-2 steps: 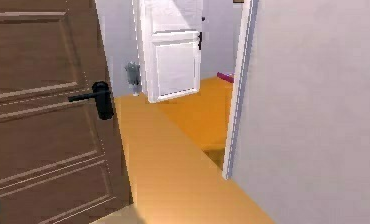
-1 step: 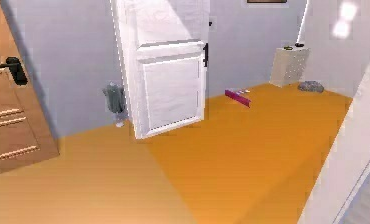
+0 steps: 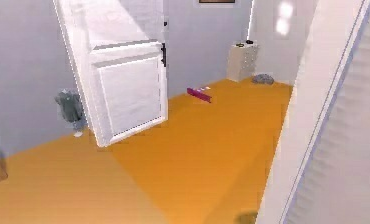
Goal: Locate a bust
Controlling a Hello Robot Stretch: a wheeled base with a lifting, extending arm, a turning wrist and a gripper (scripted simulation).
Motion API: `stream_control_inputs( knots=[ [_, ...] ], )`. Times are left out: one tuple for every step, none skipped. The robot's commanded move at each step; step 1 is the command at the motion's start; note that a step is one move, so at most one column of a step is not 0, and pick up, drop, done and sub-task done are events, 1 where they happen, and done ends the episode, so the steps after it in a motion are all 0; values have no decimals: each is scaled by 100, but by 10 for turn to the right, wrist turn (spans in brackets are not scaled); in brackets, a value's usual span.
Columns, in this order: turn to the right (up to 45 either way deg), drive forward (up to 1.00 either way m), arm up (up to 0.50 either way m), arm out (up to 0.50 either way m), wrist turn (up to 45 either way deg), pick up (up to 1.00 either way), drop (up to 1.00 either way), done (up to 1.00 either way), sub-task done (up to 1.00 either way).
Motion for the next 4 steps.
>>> stream_control_inputs(
  knots=[
    [30, 0, 0, 0, 0, 0, 0, 0, 0],
    [0, 10, 0, 0, 0, 0, 0, 0, 0],
    [-420, 0, 0, 0, 0, 0, 0, 0, 0],
    [0, 60, 0, 0, 0, 0, 0, 0, 0]
  ],
)
